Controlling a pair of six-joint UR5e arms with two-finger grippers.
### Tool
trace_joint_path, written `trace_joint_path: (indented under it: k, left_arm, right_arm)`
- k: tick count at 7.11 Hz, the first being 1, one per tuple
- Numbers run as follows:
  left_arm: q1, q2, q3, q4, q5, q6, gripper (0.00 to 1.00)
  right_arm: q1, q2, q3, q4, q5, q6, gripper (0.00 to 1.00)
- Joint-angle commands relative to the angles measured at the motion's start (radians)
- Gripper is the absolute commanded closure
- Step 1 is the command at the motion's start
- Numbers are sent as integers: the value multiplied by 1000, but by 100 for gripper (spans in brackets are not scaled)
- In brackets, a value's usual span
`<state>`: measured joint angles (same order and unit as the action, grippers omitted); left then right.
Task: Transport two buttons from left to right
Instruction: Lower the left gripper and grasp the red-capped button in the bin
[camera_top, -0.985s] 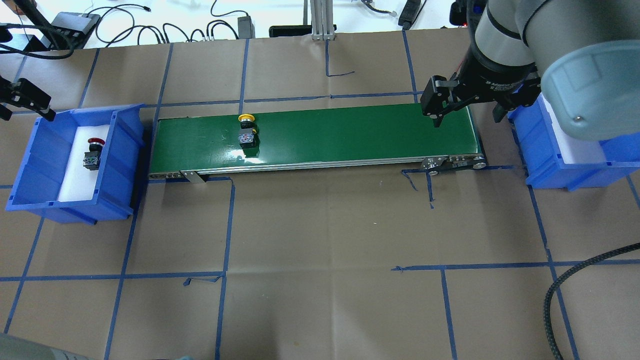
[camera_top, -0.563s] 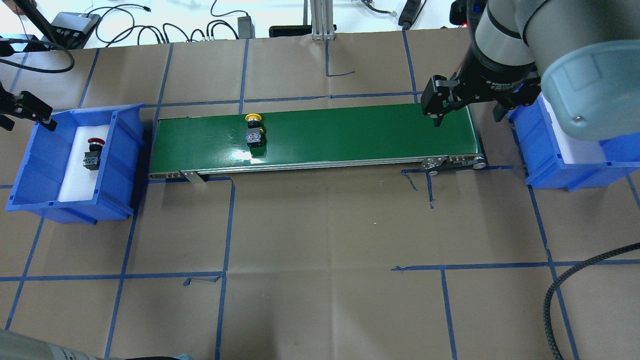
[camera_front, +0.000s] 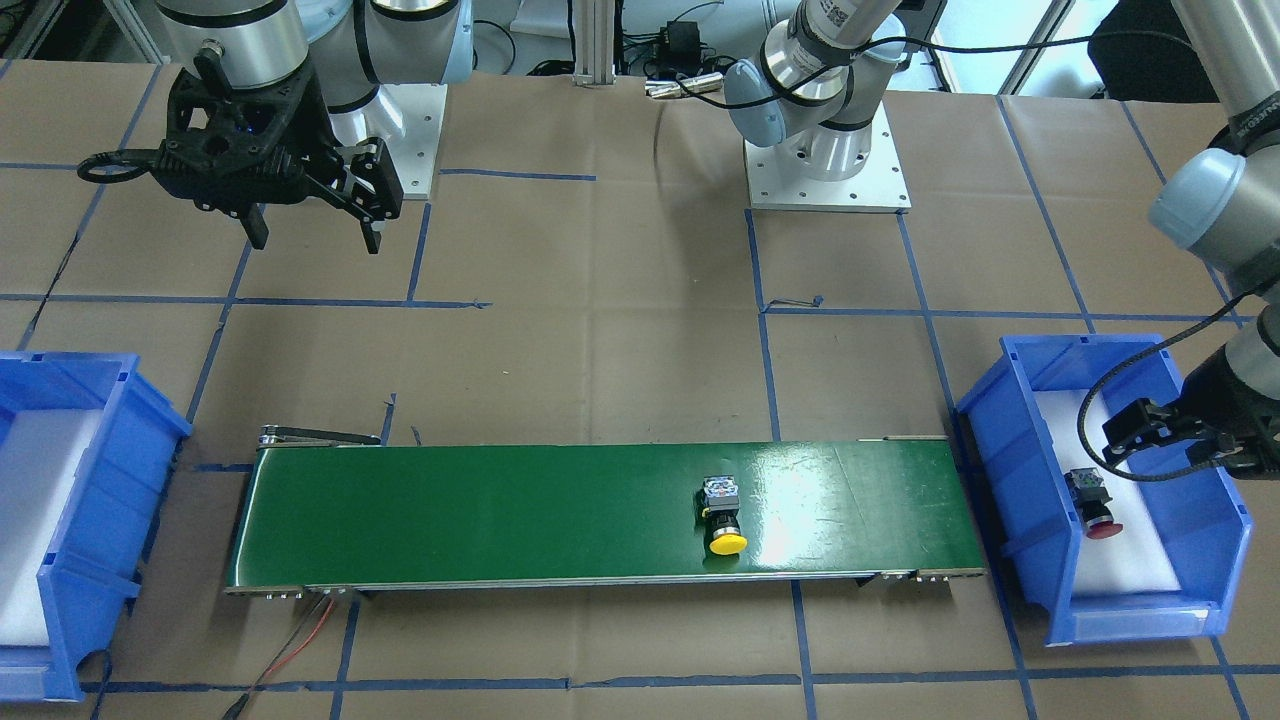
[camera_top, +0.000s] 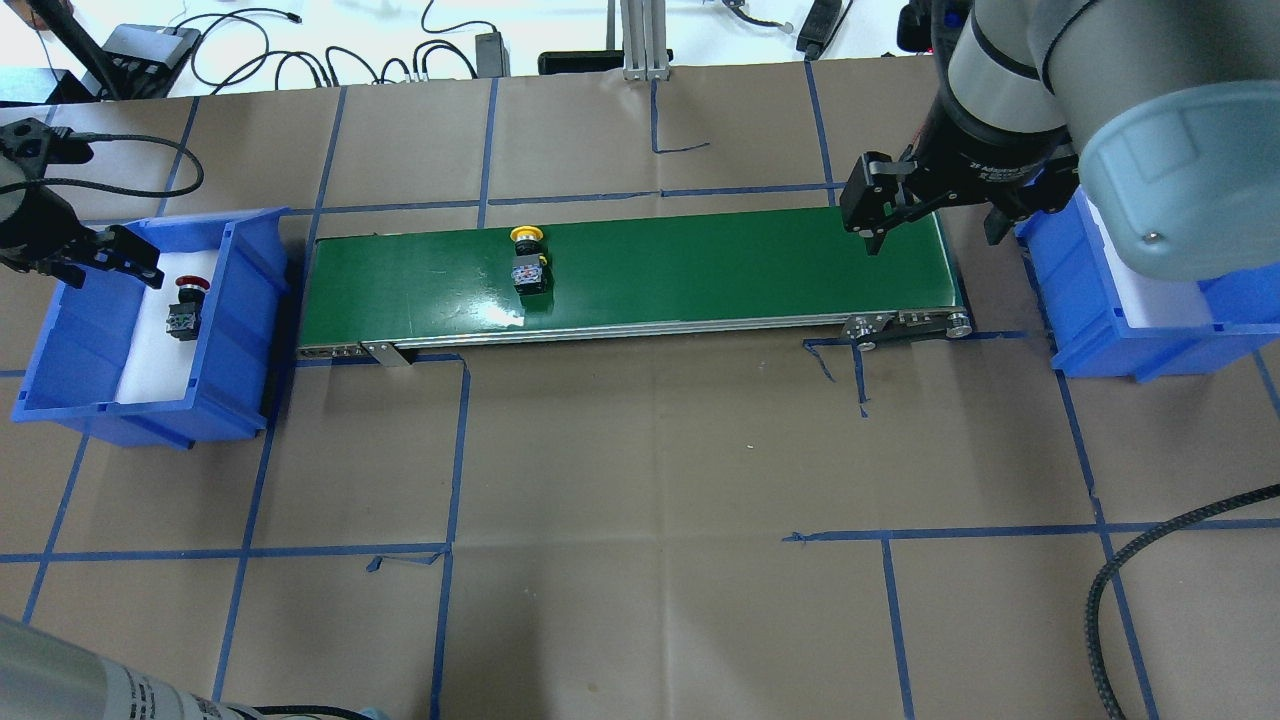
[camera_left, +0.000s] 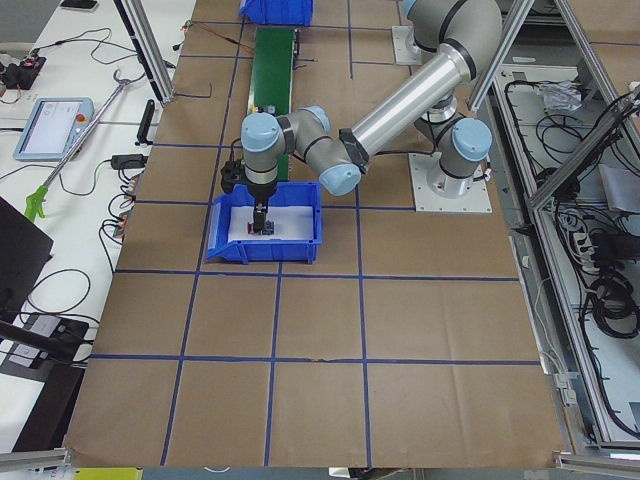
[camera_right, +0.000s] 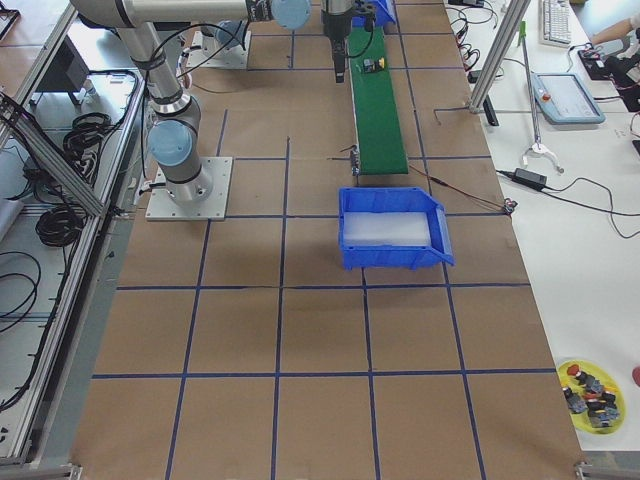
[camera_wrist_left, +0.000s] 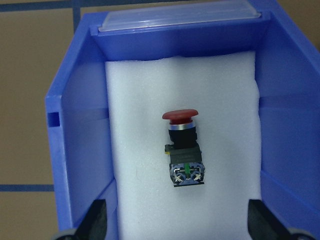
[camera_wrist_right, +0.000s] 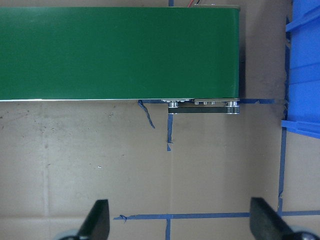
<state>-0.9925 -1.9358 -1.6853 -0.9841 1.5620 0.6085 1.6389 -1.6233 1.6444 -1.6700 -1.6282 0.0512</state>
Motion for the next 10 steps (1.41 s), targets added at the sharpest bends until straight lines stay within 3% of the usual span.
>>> trace_joint_path:
  k: [1, 8, 9, 10]
  left_arm:
    - [-18, -53, -14, 68, -2, -24, 0]
    - [-28, -135, -19, 148, -5, -27, 2]
    - [-28, -135, -22, 148, -3, -26, 11]
    - [-26, -135, -28, 148, -2, -26, 35]
  right_arm:
    - [-1, 5, 0, 1, 2, 3, 0]
    - [1, 5, -2, -1, 2, 3, 0]
    - [1, 3, -3, -1, 2, 3, 0]
    - [1, 3, -2, 1, 4, 9, 0]
